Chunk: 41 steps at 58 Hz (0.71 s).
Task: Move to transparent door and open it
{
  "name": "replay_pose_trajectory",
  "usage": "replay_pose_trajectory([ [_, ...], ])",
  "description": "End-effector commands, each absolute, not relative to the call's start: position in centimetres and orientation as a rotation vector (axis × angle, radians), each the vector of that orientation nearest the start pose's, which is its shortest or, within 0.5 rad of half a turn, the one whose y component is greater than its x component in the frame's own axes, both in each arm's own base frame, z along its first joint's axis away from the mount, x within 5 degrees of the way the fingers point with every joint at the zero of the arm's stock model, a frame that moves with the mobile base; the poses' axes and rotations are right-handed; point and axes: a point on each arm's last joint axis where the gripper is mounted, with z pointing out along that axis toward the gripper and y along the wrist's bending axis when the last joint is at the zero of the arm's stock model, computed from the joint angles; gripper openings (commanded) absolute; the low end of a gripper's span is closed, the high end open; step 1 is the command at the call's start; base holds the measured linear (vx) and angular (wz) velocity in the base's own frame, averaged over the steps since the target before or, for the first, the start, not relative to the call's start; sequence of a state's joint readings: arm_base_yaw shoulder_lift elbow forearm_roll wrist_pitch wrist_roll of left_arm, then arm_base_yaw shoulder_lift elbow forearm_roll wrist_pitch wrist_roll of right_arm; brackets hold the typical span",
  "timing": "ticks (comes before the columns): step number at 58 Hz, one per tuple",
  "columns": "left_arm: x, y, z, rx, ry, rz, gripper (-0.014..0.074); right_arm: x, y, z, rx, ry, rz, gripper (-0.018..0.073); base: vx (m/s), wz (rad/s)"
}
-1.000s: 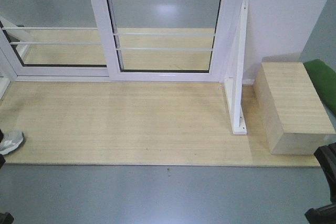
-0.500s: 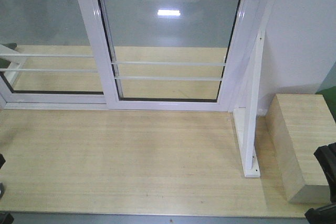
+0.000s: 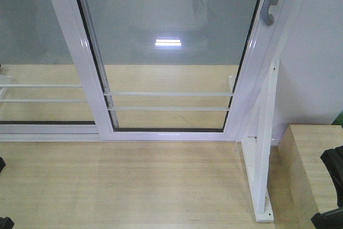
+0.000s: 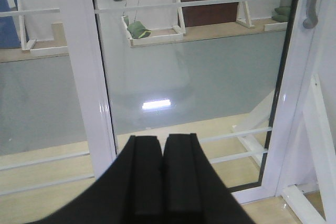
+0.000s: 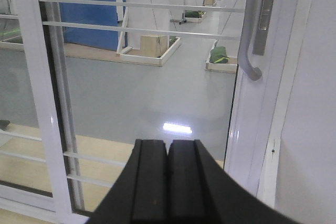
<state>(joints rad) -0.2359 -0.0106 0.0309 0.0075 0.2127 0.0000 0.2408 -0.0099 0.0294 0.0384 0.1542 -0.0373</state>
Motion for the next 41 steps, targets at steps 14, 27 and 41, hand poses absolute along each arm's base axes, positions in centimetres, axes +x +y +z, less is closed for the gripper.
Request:
replay_pose_trajectory([
  [14,5.47,-1.34,18.8,0.19,1.619,-0.189,0.0003,5.43,1.34,19.67,-0.191,1.554,0.186,-0.0003,0.32,-0.02],
  [27,5.47,-1.34,18.8,0.19,1.619,-0.189,0.0003,5.43,1.34,19.67,-0.191,1.554,0.186,-0.0003,0.27,-0.01],
  [41,5.45,-1.33,18.74,0.191,1.622,-0.189,0.0003,5.42,1.34,19.65,-0.191,1.555,0.186,-0.0001,0.19,-0.01],
])
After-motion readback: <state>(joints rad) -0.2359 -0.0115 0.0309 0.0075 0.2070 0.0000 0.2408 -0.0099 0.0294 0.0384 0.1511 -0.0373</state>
